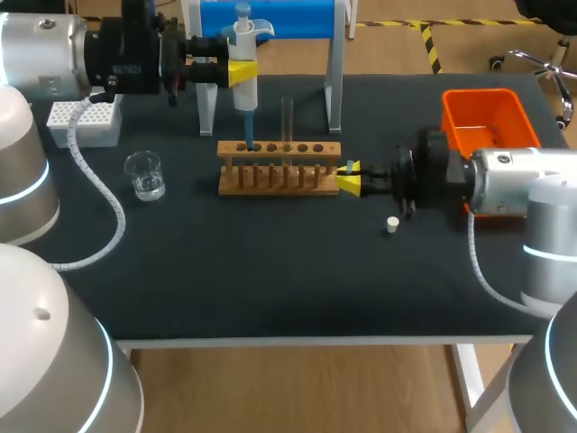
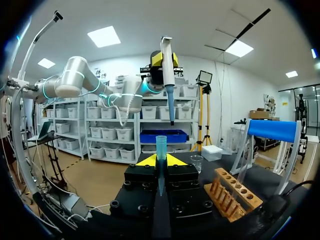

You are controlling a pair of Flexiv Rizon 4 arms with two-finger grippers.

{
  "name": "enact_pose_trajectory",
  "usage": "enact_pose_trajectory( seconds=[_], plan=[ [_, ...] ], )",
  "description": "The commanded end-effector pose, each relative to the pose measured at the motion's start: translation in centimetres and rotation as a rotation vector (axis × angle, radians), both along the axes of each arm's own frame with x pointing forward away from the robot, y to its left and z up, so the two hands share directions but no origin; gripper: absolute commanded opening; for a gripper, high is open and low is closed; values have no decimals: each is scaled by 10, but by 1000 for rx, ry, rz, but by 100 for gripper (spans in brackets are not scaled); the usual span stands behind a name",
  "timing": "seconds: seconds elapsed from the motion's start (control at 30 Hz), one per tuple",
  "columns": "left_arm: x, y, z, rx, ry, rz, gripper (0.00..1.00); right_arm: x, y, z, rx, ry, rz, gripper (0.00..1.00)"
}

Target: Invert the test tube, pick up the pipette, mount the tip to pipette, aspirate from beaker and dispense into the tube, eject the tip, return the pipette, and cap with the stopper.

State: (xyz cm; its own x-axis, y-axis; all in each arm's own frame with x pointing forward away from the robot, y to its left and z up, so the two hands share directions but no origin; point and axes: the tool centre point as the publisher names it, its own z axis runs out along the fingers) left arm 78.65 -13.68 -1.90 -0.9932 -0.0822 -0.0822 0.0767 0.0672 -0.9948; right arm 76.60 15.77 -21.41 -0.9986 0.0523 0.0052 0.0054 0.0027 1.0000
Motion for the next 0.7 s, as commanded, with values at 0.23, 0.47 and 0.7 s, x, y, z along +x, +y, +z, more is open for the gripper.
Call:
enact_pose_trajectory(
  seconds=[0.23,0.47,0.7],
  plan=[
    [0,1,0,-1,-1,-1,0,-8,10,20,1,-17,20,0],
    [0,1,0,-1,-1,-1,0,-11,31,35,-8,1,23,0],
    [0,1,0,-1,-1,-1,0,-10,56,39,-7,30,15,0]
  ],
)
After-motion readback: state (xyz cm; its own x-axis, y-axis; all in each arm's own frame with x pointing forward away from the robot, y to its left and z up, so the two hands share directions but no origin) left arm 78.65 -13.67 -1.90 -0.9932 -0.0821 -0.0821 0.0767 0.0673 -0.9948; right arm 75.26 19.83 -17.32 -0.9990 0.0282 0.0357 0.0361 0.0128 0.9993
